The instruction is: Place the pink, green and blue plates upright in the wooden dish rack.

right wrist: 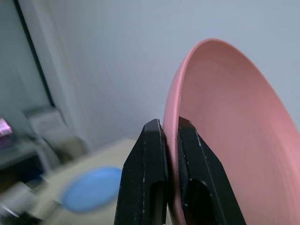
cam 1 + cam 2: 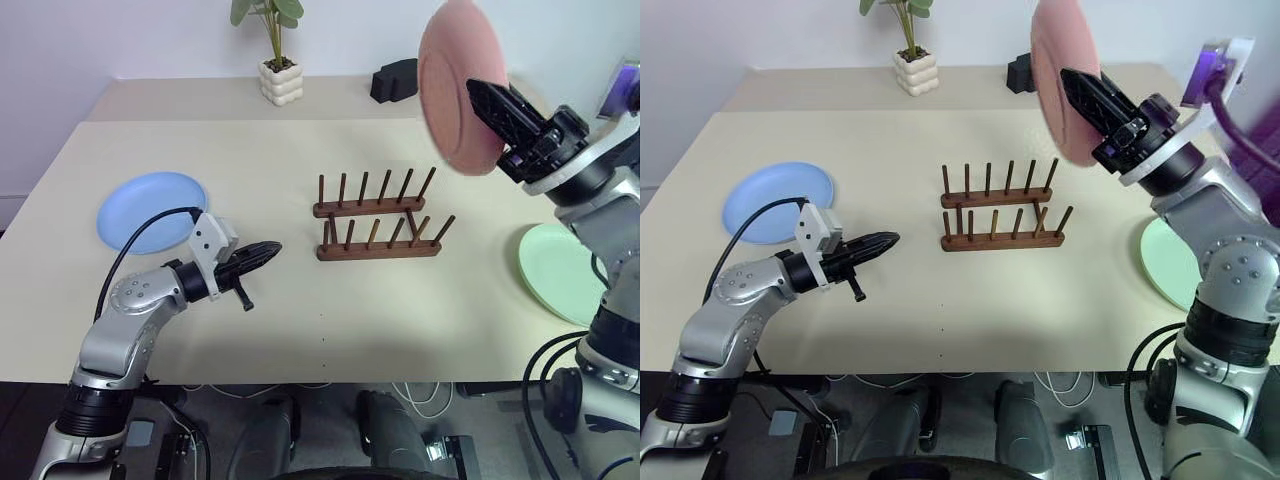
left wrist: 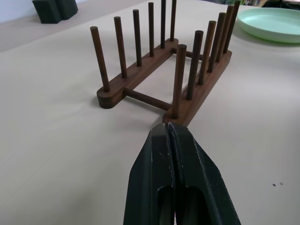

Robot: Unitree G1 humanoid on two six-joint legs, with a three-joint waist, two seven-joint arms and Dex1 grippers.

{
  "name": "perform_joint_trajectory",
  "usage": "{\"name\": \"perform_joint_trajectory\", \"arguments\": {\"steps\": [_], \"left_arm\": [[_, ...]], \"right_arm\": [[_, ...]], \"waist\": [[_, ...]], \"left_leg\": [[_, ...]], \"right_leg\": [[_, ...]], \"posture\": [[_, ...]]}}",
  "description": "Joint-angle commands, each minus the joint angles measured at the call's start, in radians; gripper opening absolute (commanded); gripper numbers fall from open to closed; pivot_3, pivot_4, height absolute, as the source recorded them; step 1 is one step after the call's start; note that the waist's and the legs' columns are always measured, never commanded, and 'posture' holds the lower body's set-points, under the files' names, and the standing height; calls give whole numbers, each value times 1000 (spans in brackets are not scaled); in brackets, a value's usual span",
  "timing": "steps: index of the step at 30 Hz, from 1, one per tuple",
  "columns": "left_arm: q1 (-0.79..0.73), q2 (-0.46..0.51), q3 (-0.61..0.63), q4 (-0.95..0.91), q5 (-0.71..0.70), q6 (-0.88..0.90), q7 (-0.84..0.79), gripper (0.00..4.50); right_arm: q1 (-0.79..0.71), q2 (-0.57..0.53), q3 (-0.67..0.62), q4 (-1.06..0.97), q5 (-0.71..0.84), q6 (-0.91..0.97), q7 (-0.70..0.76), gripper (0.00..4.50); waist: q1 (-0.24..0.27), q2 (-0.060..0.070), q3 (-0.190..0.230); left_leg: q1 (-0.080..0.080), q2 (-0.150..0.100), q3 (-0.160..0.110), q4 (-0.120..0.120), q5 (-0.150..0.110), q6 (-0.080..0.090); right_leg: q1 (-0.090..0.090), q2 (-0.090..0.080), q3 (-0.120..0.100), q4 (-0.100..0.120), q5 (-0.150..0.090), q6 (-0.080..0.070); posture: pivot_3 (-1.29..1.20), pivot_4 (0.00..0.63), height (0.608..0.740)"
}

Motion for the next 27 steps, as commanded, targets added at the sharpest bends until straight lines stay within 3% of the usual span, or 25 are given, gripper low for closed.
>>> {"name": "perform_joint_trajectory", "arguments": {"steps": [1, 6, 27], "left_arm": [[-1, -8, 8, -30, -4, -9, 6, 0], [-5, -14, 4, -29, -3, -7, 8, 0], [13, -4, 5, -43, 2, -2, 10, 0]], "right_arm": [[0, 34, -42, -56, 169, -4, -140, 31], [46, 55, -21, -73, 222, -21, -229, 31], [130, 105, -6, -11, 202, -95, -302, 31]], "waist": [[0, 0, 0], [-1, 0, 0], [-3, 0, 0]], "left_leg": [[0, 0, 0, 0, 0, 0], [0, 0, 1, 0, 0, 0], [0, 0, 1, 0, 0, 0]], "right_leg": [[0, 0, 0, 0, 0, 0], [0, 0, 0, 0, 0, 0], [0, 1, 0, 1, 0, 0]], "posture": [[0, 150, 730], [0, 150, 730], [0, 150, 730]]}}
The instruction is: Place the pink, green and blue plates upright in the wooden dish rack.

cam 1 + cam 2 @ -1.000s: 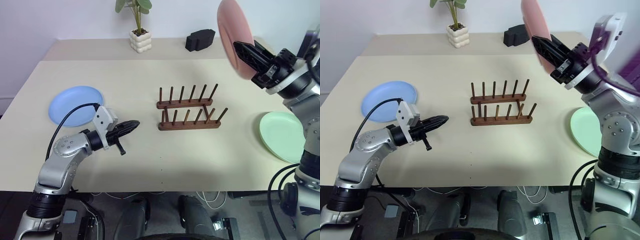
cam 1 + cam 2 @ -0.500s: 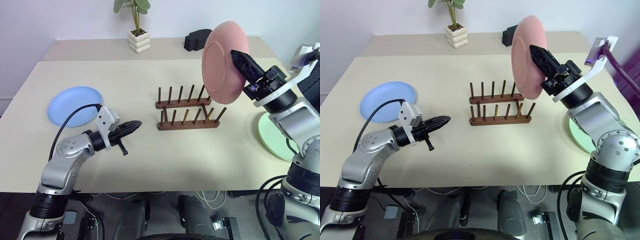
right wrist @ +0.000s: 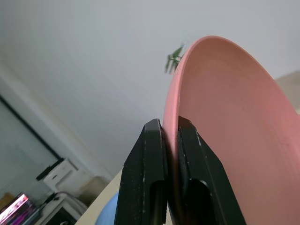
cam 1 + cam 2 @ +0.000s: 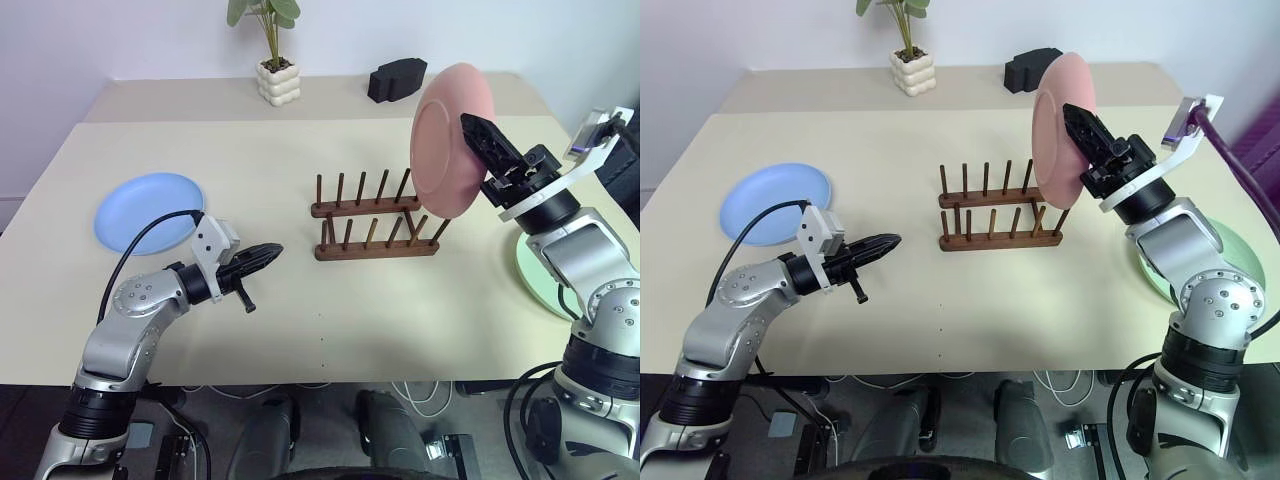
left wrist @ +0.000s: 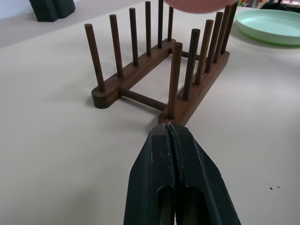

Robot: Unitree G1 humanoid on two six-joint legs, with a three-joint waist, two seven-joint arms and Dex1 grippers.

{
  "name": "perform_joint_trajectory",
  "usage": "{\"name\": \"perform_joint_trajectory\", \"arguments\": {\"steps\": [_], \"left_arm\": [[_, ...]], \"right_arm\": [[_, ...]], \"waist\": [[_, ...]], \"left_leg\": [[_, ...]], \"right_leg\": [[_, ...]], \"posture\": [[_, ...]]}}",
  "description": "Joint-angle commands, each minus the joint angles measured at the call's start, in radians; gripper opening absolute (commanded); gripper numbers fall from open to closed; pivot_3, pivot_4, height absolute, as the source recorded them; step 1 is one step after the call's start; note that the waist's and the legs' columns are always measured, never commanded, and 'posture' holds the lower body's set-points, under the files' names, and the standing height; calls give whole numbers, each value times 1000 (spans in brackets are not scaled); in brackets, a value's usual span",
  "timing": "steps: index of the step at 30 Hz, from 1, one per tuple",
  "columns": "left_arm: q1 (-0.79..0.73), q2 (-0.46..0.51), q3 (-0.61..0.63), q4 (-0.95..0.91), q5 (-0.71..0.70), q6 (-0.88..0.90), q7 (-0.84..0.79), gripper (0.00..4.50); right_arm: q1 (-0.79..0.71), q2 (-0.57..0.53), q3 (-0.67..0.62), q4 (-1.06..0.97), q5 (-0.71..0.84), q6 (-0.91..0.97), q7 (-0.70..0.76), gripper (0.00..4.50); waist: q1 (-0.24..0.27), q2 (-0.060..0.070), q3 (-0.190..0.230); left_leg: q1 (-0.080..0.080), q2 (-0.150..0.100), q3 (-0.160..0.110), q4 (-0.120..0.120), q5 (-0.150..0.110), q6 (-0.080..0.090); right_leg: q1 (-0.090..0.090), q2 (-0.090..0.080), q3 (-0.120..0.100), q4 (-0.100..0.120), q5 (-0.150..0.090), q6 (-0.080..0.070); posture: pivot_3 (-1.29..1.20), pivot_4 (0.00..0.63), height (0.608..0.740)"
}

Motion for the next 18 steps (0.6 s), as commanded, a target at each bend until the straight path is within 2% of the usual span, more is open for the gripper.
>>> {"name": "perform_joint_trajectory", "arguments": {"steps": [1, 12, 15, 18], "left_arm": [[4, 9, 10, -41, 1, -4, 2, 0], [3, 12, 7, -40, 1, -4, 0, 0], [5, 12, 8, -41, 2, -3, 2, 0], [7, 12, 8, -42, 2, -3, 3, 0]], "right_arm": [[6, 5, -24, -7, 18, -24, -8, 31], [39, 19, -20, 38, 17, -26, -37, 31], [41, 20, -19, 47, 11, -26, -38, 970], [39, 18, -19, 54, 0, -28, -38, 2525]], "waist": [[0, 0, 0], [1, 0, 0], [1, 0, 0], [1, 0, 0]], "left_leg": [[0, 0, 0, 0, 0, 0], [0, 0, 0, 0, 0, 0], [0, 0, 0, 0, 0, 0], [0, 0, 0, 0, 0, 0]], "right_leg": [[0, 0, 0, 0, 0, 0], [0, 0, 0, 0, 0, 0], [0, 0, 0, 0, 0, 0], [0, 0, 0, 0, 0, 0]], "posture": [[0, 150, 730], [0, 150, 730], [0, 150, 730], [0, 150, 730]]}}
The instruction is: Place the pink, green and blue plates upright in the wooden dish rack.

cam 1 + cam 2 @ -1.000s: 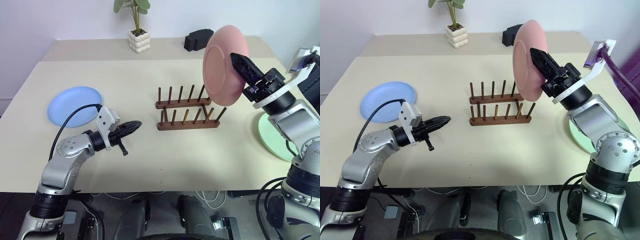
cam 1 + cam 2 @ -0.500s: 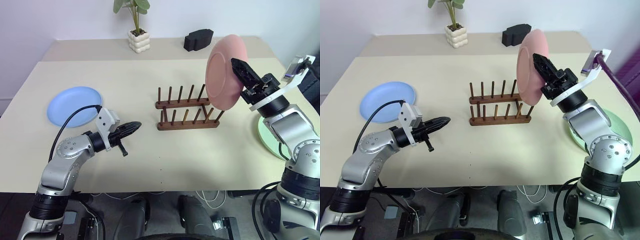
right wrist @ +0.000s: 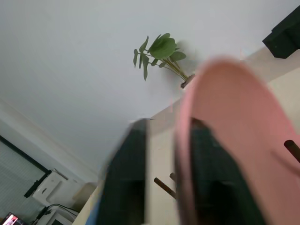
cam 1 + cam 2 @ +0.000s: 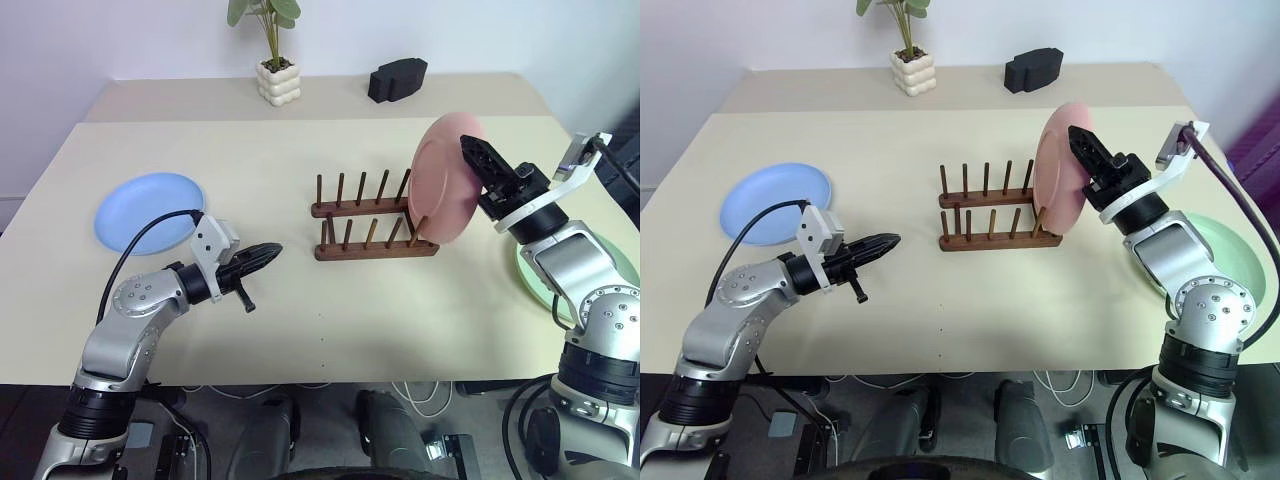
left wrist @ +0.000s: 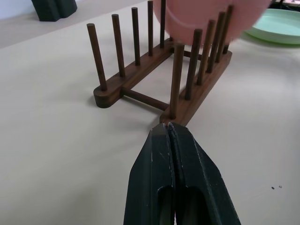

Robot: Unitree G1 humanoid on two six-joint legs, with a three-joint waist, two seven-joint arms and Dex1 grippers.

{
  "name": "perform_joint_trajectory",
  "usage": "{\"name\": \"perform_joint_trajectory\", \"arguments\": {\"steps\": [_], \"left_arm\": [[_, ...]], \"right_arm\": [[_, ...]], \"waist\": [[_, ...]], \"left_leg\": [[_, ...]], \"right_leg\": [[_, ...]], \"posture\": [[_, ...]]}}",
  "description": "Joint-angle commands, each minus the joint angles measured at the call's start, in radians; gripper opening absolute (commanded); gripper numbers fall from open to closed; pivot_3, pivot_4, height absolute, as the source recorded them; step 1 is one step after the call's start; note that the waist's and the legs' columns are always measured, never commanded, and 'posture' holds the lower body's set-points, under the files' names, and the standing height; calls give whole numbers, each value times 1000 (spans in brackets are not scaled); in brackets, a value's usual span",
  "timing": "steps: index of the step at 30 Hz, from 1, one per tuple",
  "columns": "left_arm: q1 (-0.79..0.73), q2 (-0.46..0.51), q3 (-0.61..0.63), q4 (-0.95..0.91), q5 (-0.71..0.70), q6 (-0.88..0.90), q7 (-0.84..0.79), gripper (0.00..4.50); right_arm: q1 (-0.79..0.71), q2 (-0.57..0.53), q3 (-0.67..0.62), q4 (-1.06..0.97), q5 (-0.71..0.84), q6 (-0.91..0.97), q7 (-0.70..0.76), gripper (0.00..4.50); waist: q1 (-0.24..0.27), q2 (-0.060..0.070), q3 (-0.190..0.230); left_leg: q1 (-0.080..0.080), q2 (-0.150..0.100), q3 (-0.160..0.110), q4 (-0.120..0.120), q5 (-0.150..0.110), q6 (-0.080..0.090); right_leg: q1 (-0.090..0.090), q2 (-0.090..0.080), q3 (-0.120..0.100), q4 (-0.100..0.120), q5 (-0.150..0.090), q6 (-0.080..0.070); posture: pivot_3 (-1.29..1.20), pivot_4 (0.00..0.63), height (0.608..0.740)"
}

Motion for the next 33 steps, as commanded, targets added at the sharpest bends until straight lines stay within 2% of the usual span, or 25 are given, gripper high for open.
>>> {"name": "perform_joint_trajectory", "arguments": {"steps": [1, 4, 11, 16, 21, 28, 33], "left_arm": [[7, 10, 8, -42, 1, -2, 0, 0], [10, 10, 8, -45, 1, -2, 2, 0], [9, 9, 10, -41, 3, -3, 4, 0], [3, 7, 30, -23, 12, -18, 23, 0], [-1, 16, 47, -5, 14, -23, 28, 0], [6, 29, 48, -9, 3, -16, 6, 0], [30, 53, 29, -38, -43, 2, -82, 0]], "right_arm": [[-7, 2, -19, -7, -4, -19, 1, 3017], [-15, -13, -23, 3, -41, -35, 12, 4468], [-63, -118, -63, 58, -210, -109, 138, 4468], [-29, -294, -50, 92, -396, -162, 380, 4468], [-6, -390, -36, 106, -525, -205, 552, 4468], [157, -538, -46, 213, -740, -226, 725, 4468], [315, -577, -54, 256, -850, -205, 777, 4468]], "waist": [[0, 0, 0], [-1, 0, 0], [1, 0, 0], [2, 0, 0], [-3, 0, 0], [8, 0, 0], [3, 0, 0]], "left_leg": [[0, 0, 0, 0, 0, 0], [0, 0, 0, 0, 0, 0], [0, 0, 1, 0, 0, 0], [0, 0, 2, 0, 0, 0], [1, 1, 2, 0, 0, 0], [0, 1, 2, 1, 0, 0], [1, 1, 3, 1, 0, 0]], "right_leg": [[0, 0, 0, 0, 0, 0], [0, 0, 0, 0, 0, 0], [0, 0, 0, 0, 0, 0], [0, 0, 0, -1, 0, 0], [0, 1, 1, 0, 0, 0], [1, 1, 1, -1, 0, 0], [2, 1, 1, -1, 0, 0]], "posture": [[0, 150, 730], [0, 150, 730], [0, 150, 730], [0, 150, 730], [0, 150, 730], [0, 150, 730], [0, 150, 730]]}}
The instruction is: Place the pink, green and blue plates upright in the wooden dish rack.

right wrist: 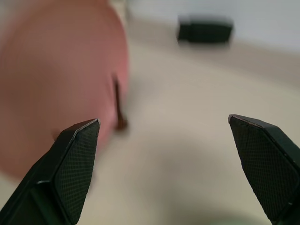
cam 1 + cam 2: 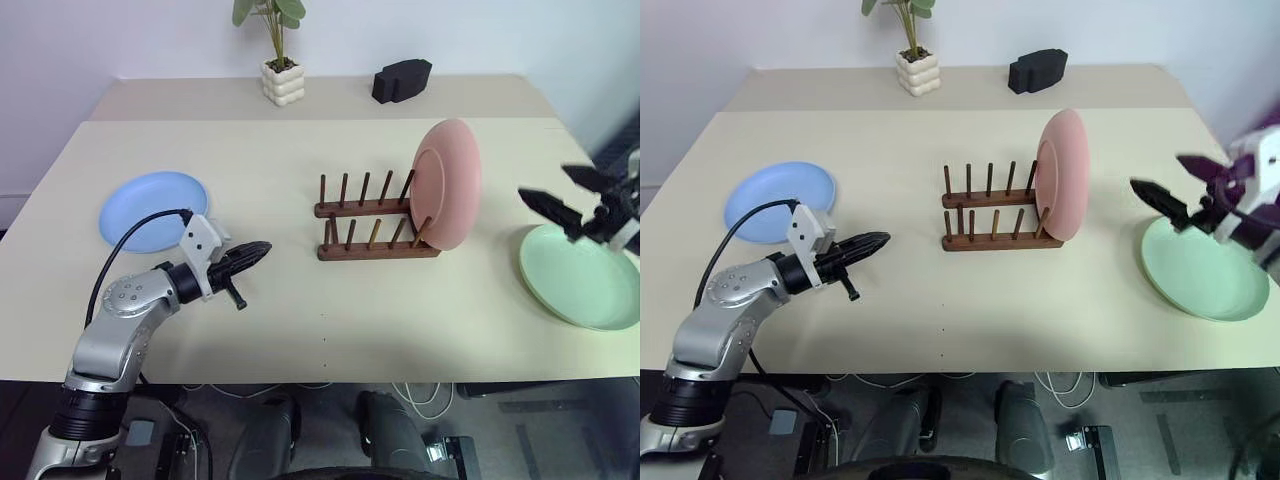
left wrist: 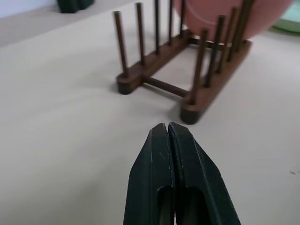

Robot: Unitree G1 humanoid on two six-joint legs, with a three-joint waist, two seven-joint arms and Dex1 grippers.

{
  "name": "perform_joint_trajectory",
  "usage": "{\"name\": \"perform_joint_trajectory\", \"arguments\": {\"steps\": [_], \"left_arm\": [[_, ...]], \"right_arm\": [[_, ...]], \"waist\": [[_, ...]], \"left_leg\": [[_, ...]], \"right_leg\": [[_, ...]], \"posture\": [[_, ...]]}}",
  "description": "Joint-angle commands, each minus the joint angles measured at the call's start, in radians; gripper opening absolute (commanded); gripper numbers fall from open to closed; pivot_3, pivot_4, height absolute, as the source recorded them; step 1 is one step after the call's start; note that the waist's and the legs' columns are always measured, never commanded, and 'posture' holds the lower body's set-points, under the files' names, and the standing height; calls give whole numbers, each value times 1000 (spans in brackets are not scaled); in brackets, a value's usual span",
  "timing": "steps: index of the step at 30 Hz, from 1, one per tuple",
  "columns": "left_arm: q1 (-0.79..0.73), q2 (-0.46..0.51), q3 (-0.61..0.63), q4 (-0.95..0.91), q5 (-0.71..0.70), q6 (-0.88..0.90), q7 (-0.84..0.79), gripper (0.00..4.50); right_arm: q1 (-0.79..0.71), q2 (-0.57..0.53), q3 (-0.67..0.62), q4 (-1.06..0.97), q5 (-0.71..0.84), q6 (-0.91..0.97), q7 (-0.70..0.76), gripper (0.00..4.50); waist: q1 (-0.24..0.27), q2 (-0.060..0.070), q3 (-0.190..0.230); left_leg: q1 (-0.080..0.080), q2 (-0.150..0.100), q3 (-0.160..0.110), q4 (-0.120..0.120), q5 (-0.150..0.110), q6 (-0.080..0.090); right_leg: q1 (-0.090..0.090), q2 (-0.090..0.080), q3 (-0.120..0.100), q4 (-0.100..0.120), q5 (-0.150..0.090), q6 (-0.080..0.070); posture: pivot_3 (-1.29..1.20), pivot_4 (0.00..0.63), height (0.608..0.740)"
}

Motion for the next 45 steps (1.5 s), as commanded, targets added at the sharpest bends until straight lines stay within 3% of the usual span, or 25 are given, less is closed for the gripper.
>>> {"name": "perform_joint_trajectory", "arguments": {"steps": [1, 6, 18, 27, 37, 42, 45], "left_arm": [[9, 21, 0, -51, -45, 4, -64, 0], [14, 39, -27, -72, -64, 16, -122, 0], [-10, 12, -51, -50, -21, 1, -98, 0], [6, 8, -50, -55, -6, -8, -84, 0], [-2, -2, -56, -34, 14, -26, -75, 0], [-17, -13, -61, -19, 18, -29, -67, 0], [-24, -19, -61, -12, 24, -33, -62, 0]], "right_arm": [[80, -39, -24, 1, -80, 3, 28, 4468], [183, -24, 11, -23, -187, 14, 13, 4468], [174, 70, 135, -94, -284, 116, -85, 4468], [99, 88, 178, -45, -396, 43, -144, 102], [-99, 105, 183, 30, -541, -214, -265, 44], [-324, 88, 237, 104, -685, -439, -374, 44], [-482, 134, 236, 58, -613, -527, -336, 44]], "waist": [[-2, 0, 0], [-4, 0, 0], [-2, 0, 0], [-4, -1, 0], [-6, -1, -1], [-7, -1, 0], [-8, -1, 0]], "left_leg": [[0, 0, 0, 0, 0, 0], [2, 0, 1, 0, 0, 0], [4, 0, 0, 0, 0, 0], [7, 0, 0, 2, 0, 0], [7, 0, 0, 1, 0, 0], [7, 0, 0, 1, 0, 0], [6, 0, 0, 0, 0, 0]], "right_leg": [[0, 0, 0, 0, 0, 0], [1, 0, 1, 1, -2, -3], [4, 0, 1, 0, -2, -3], [8, 0, 1, -1, -2, -3], [8, 1, 1, -1, -2, -3], [7, 1, 1, 0, -1, -3], [6, 1, 1, 0, 0, 0]], "posture": [[0, 150, 730], [0, 150, 730], [0, 150, 730], [0, 150, 730], [0, 150, 730], [0, 150, 730], [0, 150, 730]]}}
